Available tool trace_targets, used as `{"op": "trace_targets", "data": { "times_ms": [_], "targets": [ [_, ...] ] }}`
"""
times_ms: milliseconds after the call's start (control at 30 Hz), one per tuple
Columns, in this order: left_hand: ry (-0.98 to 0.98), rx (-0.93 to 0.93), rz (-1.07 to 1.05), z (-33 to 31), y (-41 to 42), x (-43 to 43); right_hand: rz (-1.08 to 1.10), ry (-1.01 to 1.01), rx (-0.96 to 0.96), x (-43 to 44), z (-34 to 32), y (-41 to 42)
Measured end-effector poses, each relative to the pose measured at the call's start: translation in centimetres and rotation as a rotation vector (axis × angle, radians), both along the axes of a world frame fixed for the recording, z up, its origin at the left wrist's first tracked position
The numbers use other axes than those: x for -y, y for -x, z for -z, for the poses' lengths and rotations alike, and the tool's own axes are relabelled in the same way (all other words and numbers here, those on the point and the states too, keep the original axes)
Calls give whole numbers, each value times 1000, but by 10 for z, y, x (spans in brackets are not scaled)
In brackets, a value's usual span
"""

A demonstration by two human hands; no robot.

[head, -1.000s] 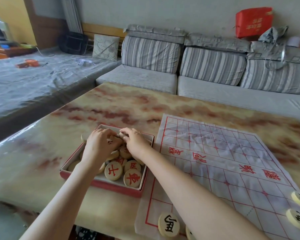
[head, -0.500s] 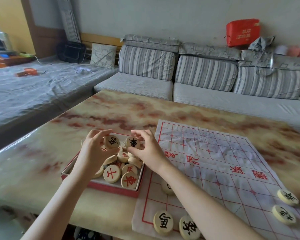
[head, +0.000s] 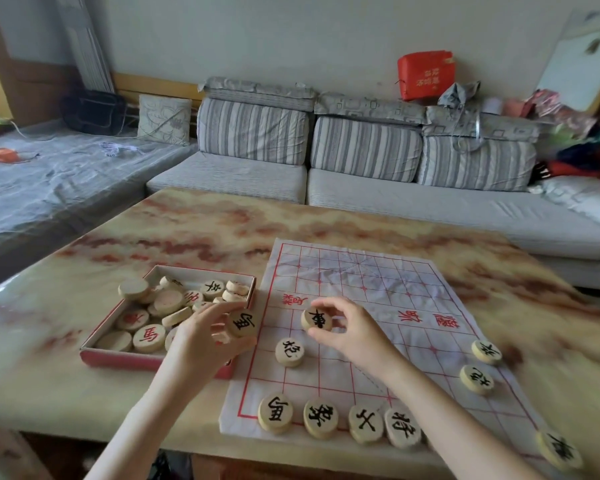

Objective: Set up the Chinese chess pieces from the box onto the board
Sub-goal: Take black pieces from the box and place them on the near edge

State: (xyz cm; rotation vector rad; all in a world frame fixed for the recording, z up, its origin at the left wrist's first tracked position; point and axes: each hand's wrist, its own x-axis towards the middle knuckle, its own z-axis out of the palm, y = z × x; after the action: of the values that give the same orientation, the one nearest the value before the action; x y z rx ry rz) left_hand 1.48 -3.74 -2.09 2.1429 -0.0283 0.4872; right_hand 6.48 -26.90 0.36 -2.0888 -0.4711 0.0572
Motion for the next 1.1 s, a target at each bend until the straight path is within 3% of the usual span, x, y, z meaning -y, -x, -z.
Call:
{"op": "trace_targets", "data": {
  "times_ms": [333, 633, 1100],
  "targets": [
    [17, -2, -54, -6, 33, -10, -182, 202, 61, -39, 23, 66],
    [62, -49, -68, 0, 53, -25, -188, 415, 195, -68, 40, 84],
    [26, -93, -33, -1, 40, 6, -61, 232, 176, -9, 35, 79]
  ]
}}
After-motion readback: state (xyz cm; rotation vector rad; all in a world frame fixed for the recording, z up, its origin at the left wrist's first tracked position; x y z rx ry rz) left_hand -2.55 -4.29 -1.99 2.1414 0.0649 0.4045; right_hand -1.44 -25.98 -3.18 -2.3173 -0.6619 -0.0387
